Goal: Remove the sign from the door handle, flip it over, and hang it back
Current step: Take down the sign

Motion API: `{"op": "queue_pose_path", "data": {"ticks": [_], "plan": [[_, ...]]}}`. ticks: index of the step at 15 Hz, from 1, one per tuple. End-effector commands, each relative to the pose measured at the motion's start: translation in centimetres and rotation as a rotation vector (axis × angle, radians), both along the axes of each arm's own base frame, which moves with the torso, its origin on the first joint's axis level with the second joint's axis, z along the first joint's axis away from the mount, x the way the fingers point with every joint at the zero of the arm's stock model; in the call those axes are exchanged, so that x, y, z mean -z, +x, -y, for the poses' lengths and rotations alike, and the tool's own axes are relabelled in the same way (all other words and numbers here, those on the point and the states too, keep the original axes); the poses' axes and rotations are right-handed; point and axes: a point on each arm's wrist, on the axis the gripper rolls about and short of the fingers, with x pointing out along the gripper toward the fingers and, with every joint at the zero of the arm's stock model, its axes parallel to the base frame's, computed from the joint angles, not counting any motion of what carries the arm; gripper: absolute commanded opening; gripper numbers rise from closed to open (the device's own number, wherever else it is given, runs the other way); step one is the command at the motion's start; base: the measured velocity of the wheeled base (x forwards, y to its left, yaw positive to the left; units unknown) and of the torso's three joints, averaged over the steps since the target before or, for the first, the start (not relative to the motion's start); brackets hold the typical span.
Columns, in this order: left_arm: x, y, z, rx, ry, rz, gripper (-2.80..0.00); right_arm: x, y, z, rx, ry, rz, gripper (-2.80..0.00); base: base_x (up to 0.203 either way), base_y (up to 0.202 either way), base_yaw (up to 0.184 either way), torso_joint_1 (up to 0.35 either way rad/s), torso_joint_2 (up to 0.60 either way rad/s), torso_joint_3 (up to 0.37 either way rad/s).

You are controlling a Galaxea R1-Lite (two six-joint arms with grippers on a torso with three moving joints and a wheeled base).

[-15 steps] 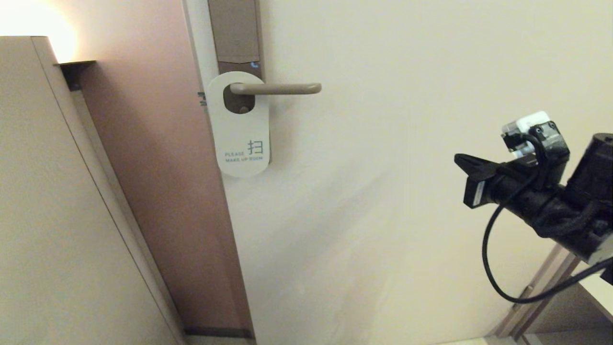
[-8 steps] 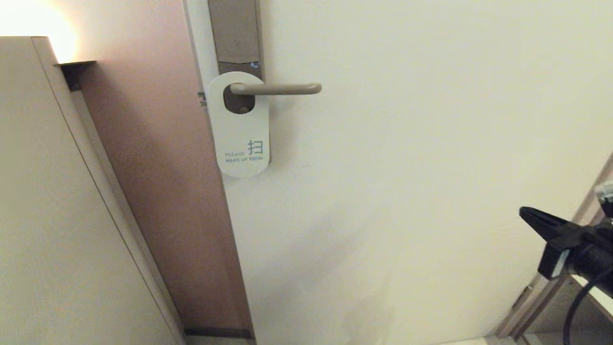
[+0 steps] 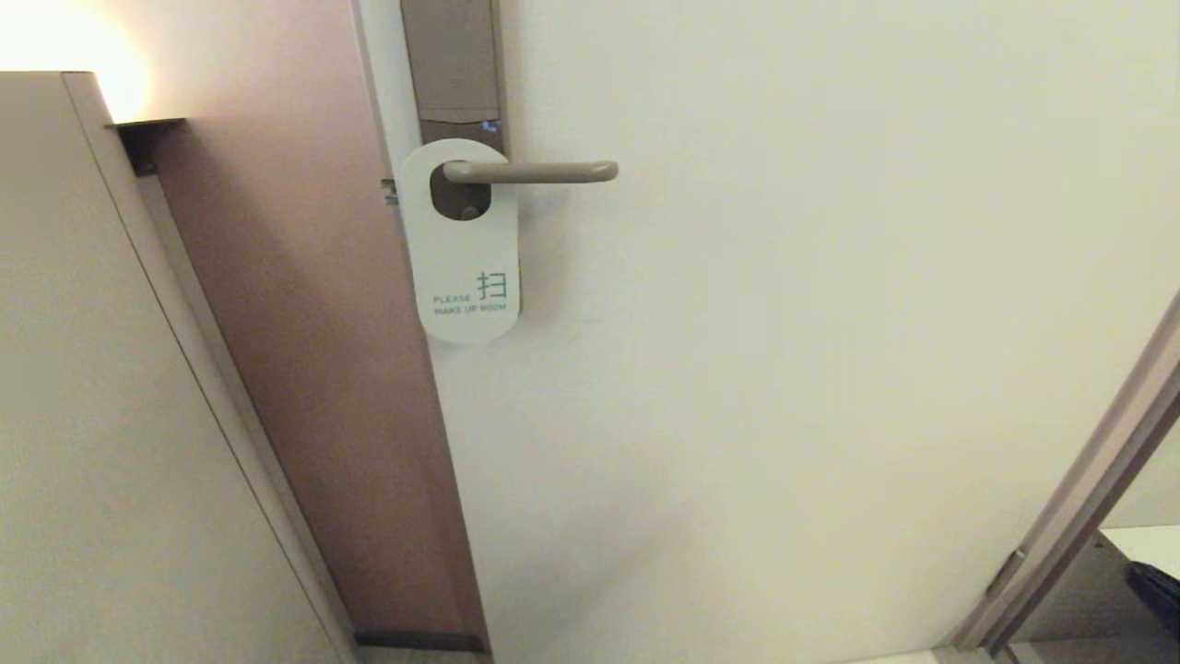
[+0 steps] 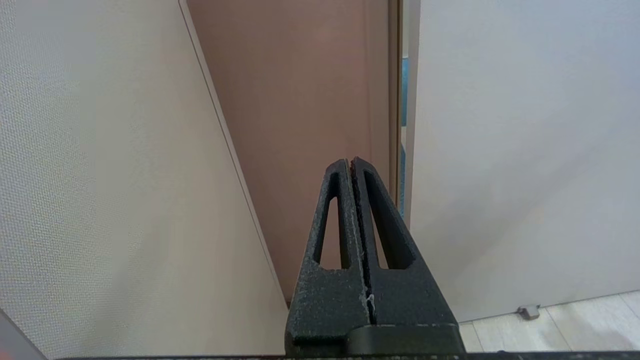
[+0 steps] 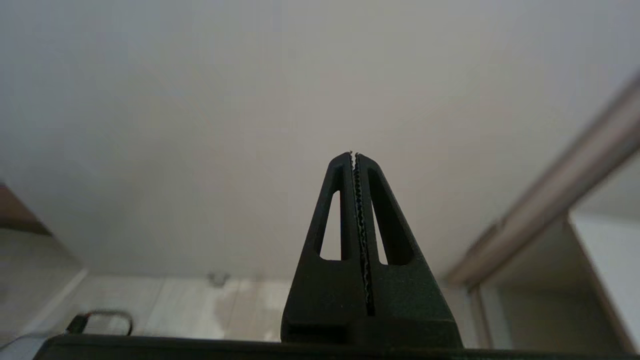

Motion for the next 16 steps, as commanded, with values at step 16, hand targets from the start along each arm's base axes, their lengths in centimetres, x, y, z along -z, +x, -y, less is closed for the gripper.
{"op": "queue_pose_path", "data": {"ticks": [16], "plan": [[0.0,0.0,0.0,0.000,0.000,-0.002,-2.80,4.3,-7.5,0.3,0.002,0.039,0.173,-2.80,0.000,0.000,0.000,0.000,0.00,0.000]]}}
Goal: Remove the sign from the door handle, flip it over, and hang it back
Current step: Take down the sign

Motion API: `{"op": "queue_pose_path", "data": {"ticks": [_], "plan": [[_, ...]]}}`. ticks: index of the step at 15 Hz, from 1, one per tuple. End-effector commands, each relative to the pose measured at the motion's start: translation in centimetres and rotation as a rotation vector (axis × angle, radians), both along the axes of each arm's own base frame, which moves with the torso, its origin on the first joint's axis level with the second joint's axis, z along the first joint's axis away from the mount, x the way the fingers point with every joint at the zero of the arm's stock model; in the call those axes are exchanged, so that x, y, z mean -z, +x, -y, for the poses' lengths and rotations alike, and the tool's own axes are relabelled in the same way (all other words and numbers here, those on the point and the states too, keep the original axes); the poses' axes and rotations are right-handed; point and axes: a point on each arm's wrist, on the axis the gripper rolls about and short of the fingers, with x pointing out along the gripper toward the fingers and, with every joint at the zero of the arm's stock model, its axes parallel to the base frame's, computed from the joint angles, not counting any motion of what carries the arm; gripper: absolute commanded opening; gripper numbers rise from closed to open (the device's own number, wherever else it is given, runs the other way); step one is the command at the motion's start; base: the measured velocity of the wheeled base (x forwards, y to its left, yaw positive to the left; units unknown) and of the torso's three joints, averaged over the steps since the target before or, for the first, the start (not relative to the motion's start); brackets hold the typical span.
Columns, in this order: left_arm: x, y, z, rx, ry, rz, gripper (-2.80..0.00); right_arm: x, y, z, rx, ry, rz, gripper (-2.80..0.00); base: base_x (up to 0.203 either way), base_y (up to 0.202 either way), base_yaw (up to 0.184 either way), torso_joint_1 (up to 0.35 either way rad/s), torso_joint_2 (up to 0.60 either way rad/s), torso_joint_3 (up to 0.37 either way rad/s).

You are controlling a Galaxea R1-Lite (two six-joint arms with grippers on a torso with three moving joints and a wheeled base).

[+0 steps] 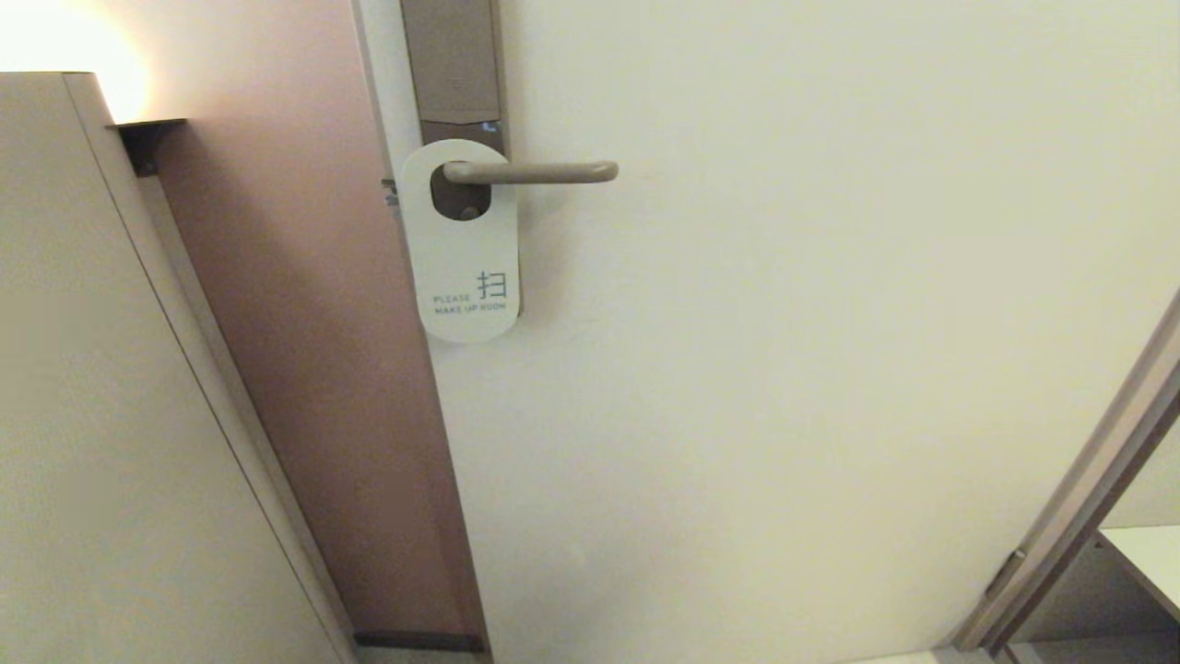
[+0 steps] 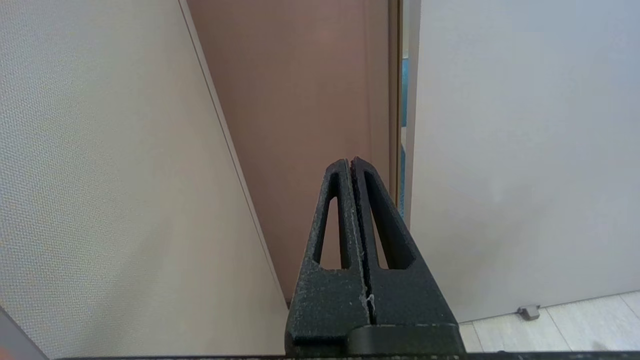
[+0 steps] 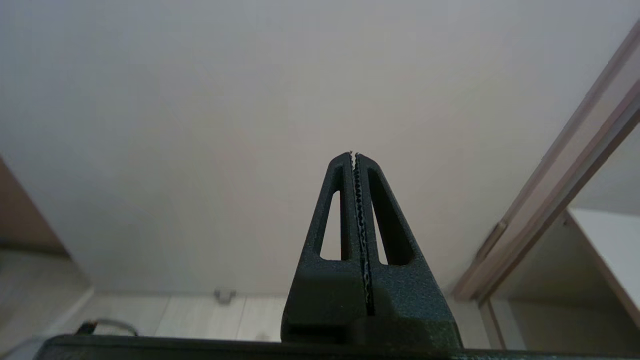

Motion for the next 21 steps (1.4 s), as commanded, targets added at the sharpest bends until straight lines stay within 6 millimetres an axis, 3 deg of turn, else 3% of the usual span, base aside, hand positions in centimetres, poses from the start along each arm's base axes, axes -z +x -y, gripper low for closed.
{"op": "queue_pose_path", "data": {"ticks": [1,21], "plan": [[0.00,0.01,0.00,0.000,0.001,-0.001,-2.80,0.11,-0.46,0.00,0.001,0.000,0.059,-2.80,0.000,0.000,0.000,0.000,0.00,0.000],[0.00,0.01,0.00,0.000,0.001,-0.001,-2.80,0.18,-0.62,0.00,0.001,0.004,0.079,-2.80,0.000,0.000,0.000,0.000,0.00,0.000]]}}
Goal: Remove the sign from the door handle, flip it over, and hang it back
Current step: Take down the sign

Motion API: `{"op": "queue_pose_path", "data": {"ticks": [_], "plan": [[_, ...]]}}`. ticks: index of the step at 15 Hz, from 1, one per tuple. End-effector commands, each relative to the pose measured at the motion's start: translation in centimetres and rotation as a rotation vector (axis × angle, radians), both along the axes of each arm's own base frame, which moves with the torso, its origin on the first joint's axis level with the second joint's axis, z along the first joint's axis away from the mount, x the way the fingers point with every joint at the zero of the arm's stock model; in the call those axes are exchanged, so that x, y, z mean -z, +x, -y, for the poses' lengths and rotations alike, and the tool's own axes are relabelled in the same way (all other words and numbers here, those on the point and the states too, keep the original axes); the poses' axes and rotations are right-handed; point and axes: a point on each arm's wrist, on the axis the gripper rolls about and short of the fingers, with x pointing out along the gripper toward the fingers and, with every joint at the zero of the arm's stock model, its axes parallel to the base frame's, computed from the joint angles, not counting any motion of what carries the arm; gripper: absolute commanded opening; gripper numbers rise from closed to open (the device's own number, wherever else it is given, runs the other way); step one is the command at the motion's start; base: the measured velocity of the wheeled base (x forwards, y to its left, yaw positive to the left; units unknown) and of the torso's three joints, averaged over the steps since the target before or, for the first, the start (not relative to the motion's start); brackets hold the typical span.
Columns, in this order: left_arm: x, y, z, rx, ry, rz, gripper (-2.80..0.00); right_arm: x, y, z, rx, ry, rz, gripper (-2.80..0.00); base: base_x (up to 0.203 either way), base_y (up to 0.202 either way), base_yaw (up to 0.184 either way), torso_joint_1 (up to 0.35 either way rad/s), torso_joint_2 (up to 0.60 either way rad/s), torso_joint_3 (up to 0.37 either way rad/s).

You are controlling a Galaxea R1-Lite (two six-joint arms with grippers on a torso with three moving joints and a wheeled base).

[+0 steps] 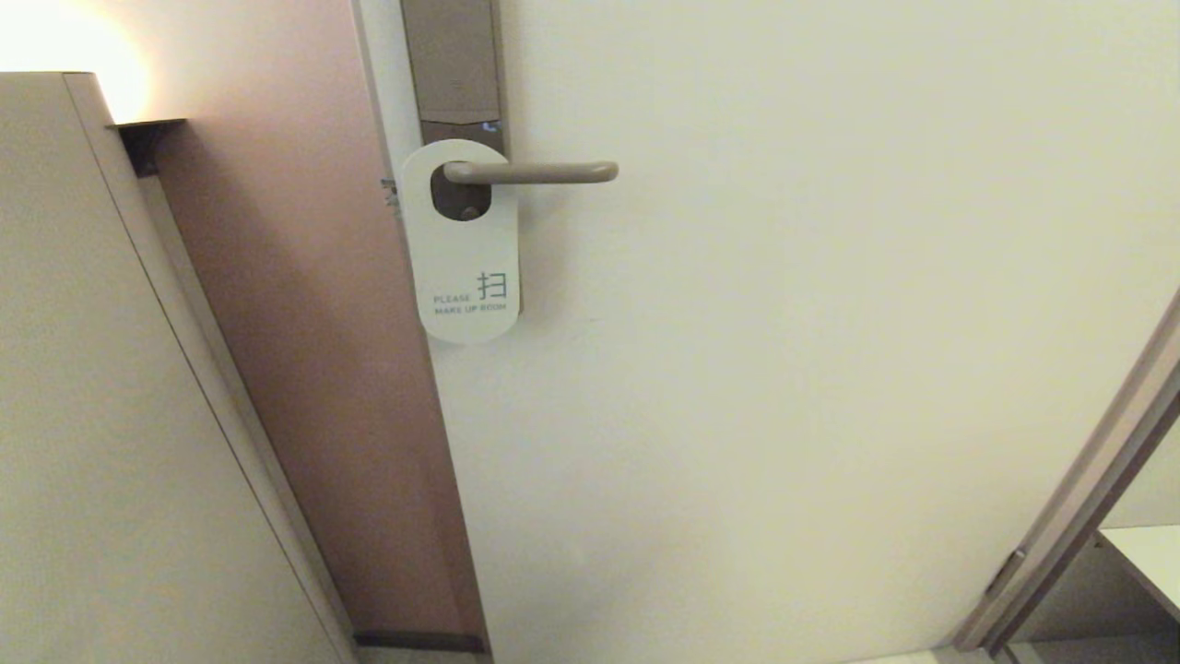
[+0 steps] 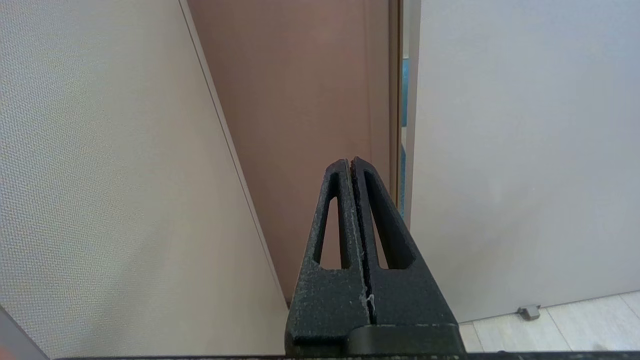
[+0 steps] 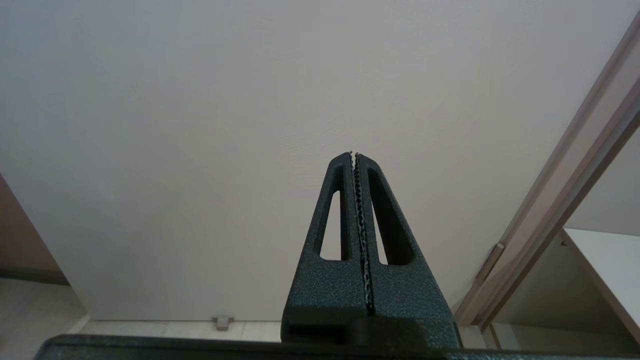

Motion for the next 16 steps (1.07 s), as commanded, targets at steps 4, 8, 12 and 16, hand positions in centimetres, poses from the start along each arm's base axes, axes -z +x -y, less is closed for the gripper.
{"op": "queue_pose_path", "data": {"ticks": [4,8,12,16], "plan": [[0.00,0.01,0.00,-0.001,0.000,-0.001,-2.80,-0.01,0.01,0.00,-0.001,-0.001,-0.001,-2.80,0.000,0.000,0.000,0.000,0.00,0.000],[0.00,0.01,0.00,0.001,0.001,-0.001,-2.80,0.00,0.01,0.00,-0.001,-0.001,-0.002,-2.80,0.000,0.000,0.000,0.000,0.00,0.000],[0.03,0.01,0.01,0.004,0.004,-0.004,-2.80,-0.02,0.01,0.00,-0.001,-0.001,-0.001,-2.80,0.000,0.000,0.000,0.000,0.00,0.000],[0.02,0.01,0.00,0.001,0.001,-0.003,-2.80,-0.01,0.01,0.00,-0.001,-0.001,-0.001,-2.80,0.000,0.000,0.000,0.000,0.00,0.000]]}}
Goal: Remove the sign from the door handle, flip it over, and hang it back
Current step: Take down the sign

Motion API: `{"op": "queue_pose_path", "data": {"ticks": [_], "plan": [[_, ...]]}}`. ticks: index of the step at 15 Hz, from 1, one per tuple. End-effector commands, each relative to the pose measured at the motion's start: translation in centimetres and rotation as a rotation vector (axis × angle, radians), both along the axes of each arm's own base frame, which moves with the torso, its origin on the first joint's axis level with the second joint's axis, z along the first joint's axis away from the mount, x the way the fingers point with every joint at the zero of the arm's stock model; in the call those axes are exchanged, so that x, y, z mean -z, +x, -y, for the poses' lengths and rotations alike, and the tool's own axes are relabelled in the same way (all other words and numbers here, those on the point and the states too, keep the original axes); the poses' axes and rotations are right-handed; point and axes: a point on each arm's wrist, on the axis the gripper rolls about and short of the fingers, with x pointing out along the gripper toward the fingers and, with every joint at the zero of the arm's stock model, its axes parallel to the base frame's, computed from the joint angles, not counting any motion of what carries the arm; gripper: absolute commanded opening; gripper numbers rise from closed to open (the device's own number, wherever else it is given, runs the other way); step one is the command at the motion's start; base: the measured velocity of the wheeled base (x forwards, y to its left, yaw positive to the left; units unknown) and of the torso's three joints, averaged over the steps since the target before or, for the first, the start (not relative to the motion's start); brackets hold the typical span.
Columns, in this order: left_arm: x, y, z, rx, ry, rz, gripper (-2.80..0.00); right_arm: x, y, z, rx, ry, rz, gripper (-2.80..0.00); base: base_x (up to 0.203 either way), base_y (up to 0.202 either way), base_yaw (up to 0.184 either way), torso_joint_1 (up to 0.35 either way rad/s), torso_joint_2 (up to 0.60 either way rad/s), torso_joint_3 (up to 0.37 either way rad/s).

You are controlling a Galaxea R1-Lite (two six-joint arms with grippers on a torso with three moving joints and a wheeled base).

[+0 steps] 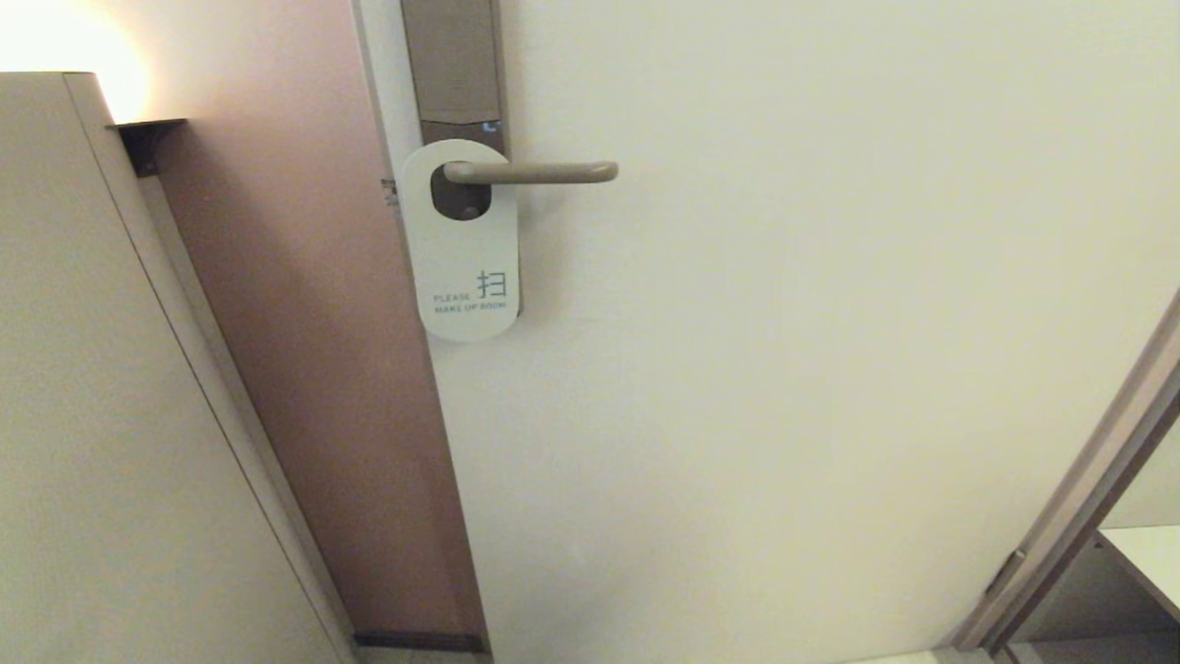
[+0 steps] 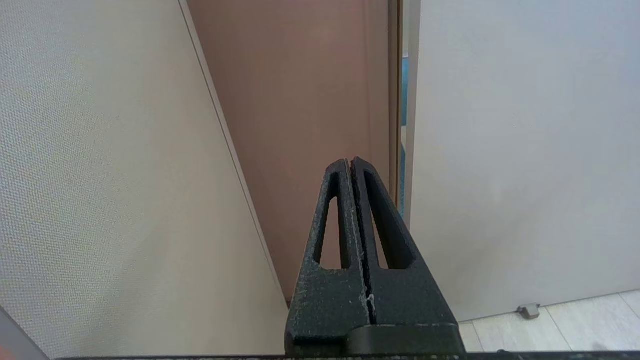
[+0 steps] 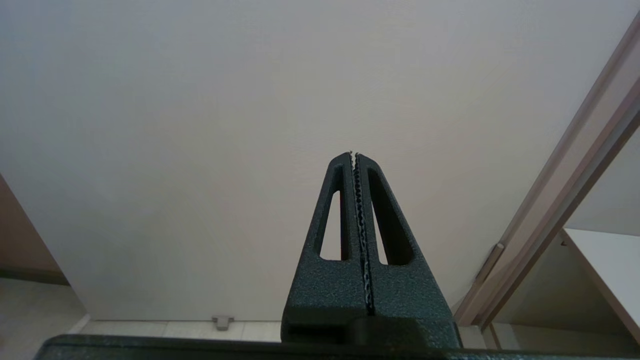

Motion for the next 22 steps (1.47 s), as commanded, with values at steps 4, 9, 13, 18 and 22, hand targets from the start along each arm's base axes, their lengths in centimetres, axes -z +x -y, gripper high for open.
{"op": "queue_pose_path", "data": {"ticks": [4,9,13,18,22], "plan": [[0.0,0.0,0.0,0.022,0.001,-0.002,-2.80,0.0,0.0,0.0,-0.001,-0.001,0.000,-2.80,0.000,0.000,0.000,0.000,0.00,0.000],[0.0,0.0,0.0,0.016,0.001,0.002,-2.80,0.0,0.0,0.0,-0.001,-0.001,-0.001,-2.80,0.000,0.000,0.000,0.000,0.00,0.000],[-0.7,-0.2,0.1,0.028,0.011,0.026,-2.80,0.0,0.0,0.0,-0.001,-0.001,0.000,-2.80,0.000,0.000,0.000,0.000,0.00,0.000],[-4.4,-0.9,0.2,0.091,0.004,0.029,-2.80,0.0,0.0,0.0,-0.001,-0.001,0.000,-2.80,0.000,0.000,0.000,0.000,0.00,0.000],[-9.2,0.8,0.2,0.162,-0.019,-0.025,-2.80,0.0,0.0,0.0,-0.001,-0.001,-0.001,-2.80,0.000,0.000,0.000,0.000,0.00,0.000]]}}
